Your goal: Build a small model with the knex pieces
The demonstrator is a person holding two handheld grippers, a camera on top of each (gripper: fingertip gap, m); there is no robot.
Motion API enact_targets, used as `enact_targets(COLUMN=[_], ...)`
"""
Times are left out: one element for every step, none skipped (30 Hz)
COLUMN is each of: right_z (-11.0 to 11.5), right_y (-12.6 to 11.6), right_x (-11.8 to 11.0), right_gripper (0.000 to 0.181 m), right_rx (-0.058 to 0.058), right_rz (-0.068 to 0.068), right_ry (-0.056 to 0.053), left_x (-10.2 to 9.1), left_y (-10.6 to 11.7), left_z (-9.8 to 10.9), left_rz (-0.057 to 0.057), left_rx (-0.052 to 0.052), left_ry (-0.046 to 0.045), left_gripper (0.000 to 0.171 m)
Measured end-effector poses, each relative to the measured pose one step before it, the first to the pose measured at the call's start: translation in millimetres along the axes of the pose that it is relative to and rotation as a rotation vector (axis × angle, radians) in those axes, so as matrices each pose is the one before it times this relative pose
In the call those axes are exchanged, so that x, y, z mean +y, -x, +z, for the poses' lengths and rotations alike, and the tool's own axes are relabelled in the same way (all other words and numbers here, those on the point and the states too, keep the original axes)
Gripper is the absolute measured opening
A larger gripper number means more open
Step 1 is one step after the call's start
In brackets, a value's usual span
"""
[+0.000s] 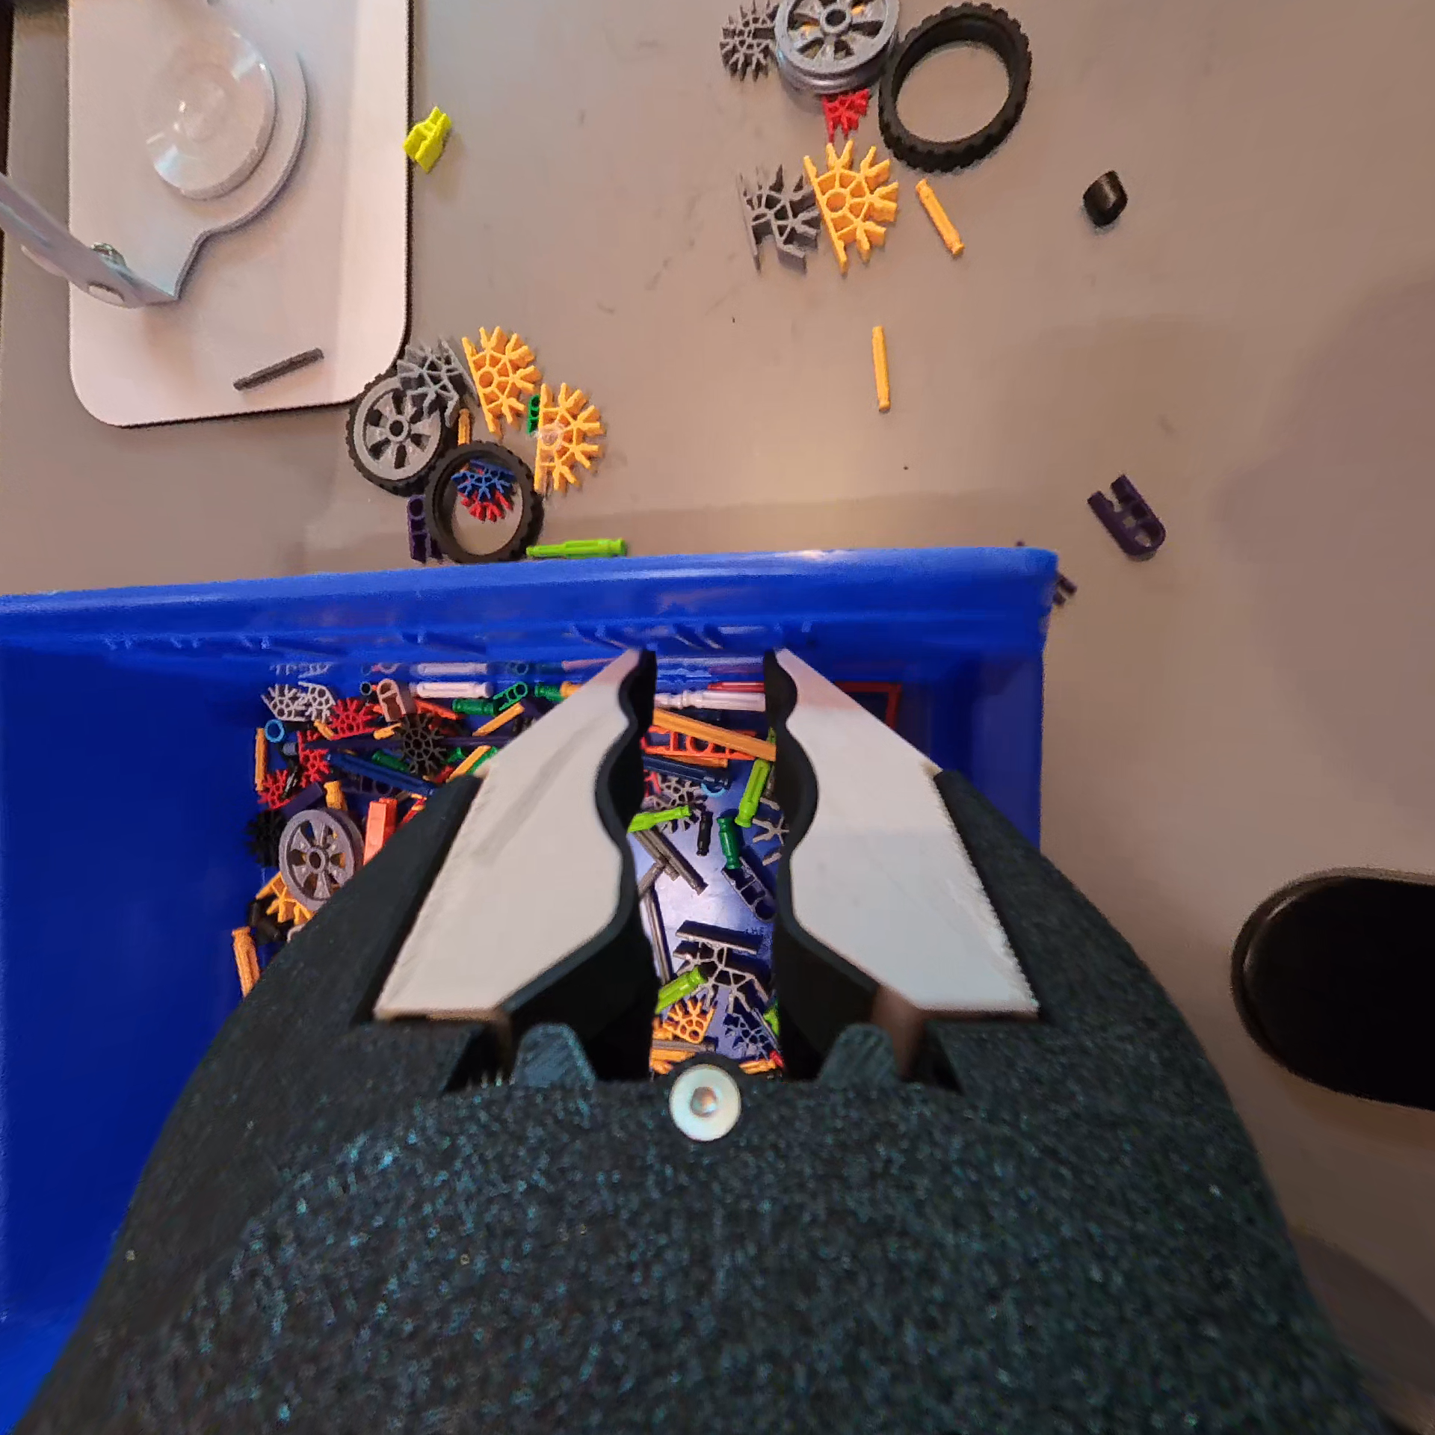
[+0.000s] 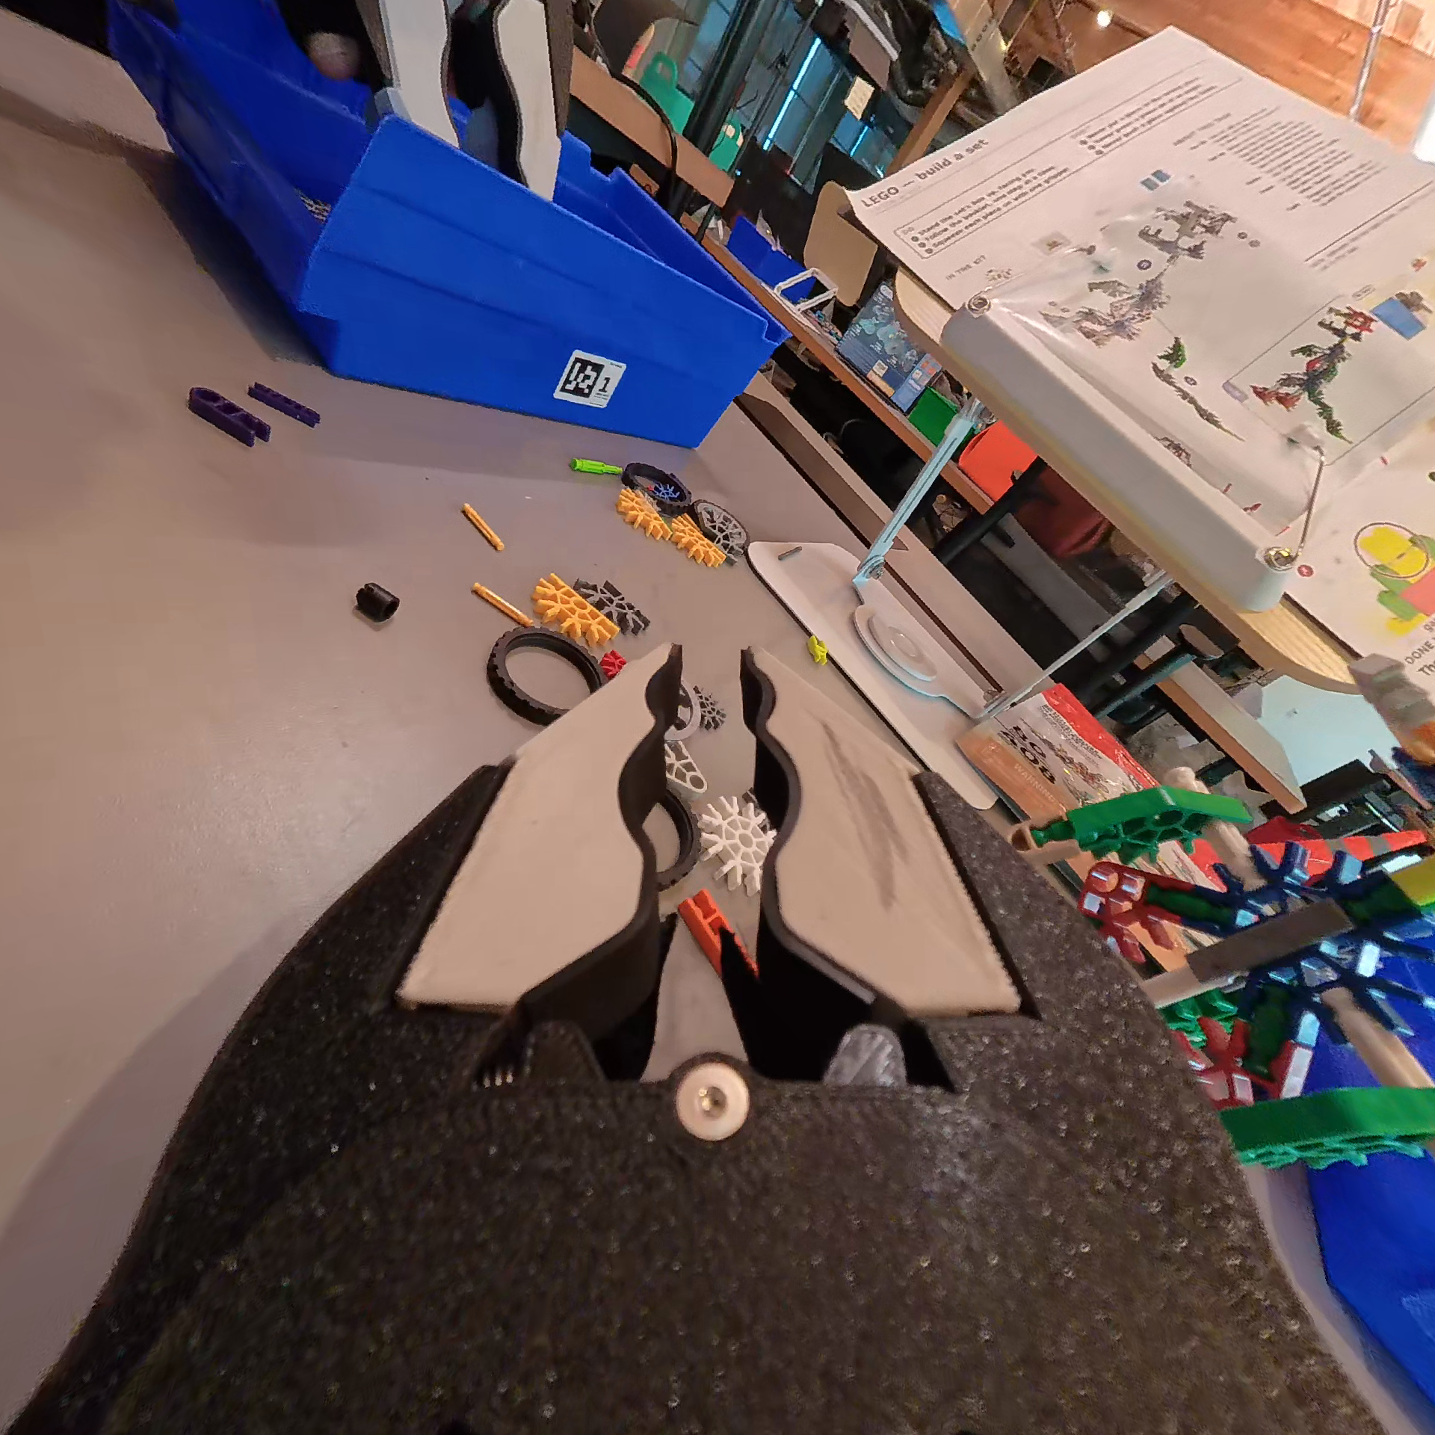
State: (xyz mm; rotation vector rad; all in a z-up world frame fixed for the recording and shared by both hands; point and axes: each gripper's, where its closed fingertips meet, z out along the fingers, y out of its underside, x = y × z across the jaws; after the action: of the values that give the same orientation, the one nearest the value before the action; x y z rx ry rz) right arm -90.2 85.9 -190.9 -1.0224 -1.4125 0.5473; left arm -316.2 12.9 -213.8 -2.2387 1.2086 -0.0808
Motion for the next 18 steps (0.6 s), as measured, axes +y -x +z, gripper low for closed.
enact_targets(right_z=[-0.06, -0.06, -0.14, -0.13, -0.16, -0.02, 0.16, 0.18, 0.14, 0.11, 0.12, 0.23, 0.22, 0.24, 0.18, 0.21, 0.18, 0.15], right_y=[-0.09, -0.46, -0.62, -0.86, -0.65, -0.53, -0.50, -0.25, 0.17, 0.34, 0.26, 0.21, 0.19, -0.02, -0.21, -0.20, 0.15, 0.21], right_x=[-0.05, 0.16, 0.25, 0.31, 0.22, 0.16, 0.41, 0.35, 0.12, 0.09, 0.17, 0.20, 0.34, 0.28, 0.25, 0.29, 0.25, 0.10], right_gripper=[0.014, 0.014, 0.014, 0.014, 0.014, 0.014, 0.014, 0.014, 0.014, 0.014, 0.014, 0.014, 0.014, 0.014, 0.014, 0.014, 0.014, 0.014], right_rx=[0.0003, 0.0020, 0.0027, 0.0031, 0.0021, 0.0013, 0.0013, 0.0017, 0.0005, 0.0004, 0.0004, -0.0002, -0.0001, 0.0006, 0.0017, 0.0018, 0.0000, -0.0005], right_rz=[-0.0005, -0.0001, 0.0006, 0.0011, 0.0023, 0.0027, 0.0016, -0.0005, -0.0024, -0.0032, -0.0031, -0.0021, -0.0010, -0.0007, -0.0011, -0.0014, -0.0013, -0.0018], right_ry=[-0.0006, 0.0002, 0.0004, 0.0007, -0.0002, 0.0004, 0.0022, 0.0021, 0.0013, 0.0011, 0.0014, 0.0017, 0.0024, 0.0022, 0.0018, 0.0015, 0.0015, 0.0014], left_x=[-0.33, 0.81, 0.66, -1.20, -1.41, 0.71, 2.07, 2.55, 2.47, 2.75, 2.51, 2.02, 1.88, 2.54, 3.06, 2.74, 2.33, 1.85], left_y=[-0.60, 0.30, -0.21, -0.56, 2.02, 3.44, 3.77, 3.60, 3.99, 3.72, 3.03, 3.03, 3.09, 3.08, 2.68, 1.70, 1.36, 1.17], left_z=[0.93, 0.04, -1.05, -2.48, -3.43, -3.77, -3.83, -3.98, -3.91, -3.82, -3.53, -3.34, -2.91, -2.11, -1.61, -0.91, -0.54, -0.13], left_rz=[0.0064, 0.0044, 0.0072, 0.0012, -0.0029, -0.0043, -0.0029, -0.0011, -0.0027, -0.0051, -0.0036, -0.0025, -0.0023, 0.0010, 0.0043, 0.0046, 0.0031, -0.0006], left_rx=[-0.0024, -0.0064, -0.0027, 0.0005, -0.0125, -0.0180, -0.0176, -0.0153, -0.0157, -0.0128, -0.0094, -0.0105, -0.0114, -0.0141, -0.0136, -0.0084, -0.0065, -0.0046], left_ry=[0.00670, 0.01238, 0.01011, -0.00335, -0.00631, 0.00350, 0.00815, 0.00626, 0.00260, 0.00381, 0.00326, 0.00099, 0.00205, 0.00827, 0.01196, 0.00986, 0.00777, 0.00418], left_gripper=[0.025, 0.026, 0.034, 0.036, 0.036, 0.036, 0.036, 0.036, 0.036, 0.036, 0.036, 0.036, 0.036, 0.036, 0.036, 0.036, 0.036, 0.036])
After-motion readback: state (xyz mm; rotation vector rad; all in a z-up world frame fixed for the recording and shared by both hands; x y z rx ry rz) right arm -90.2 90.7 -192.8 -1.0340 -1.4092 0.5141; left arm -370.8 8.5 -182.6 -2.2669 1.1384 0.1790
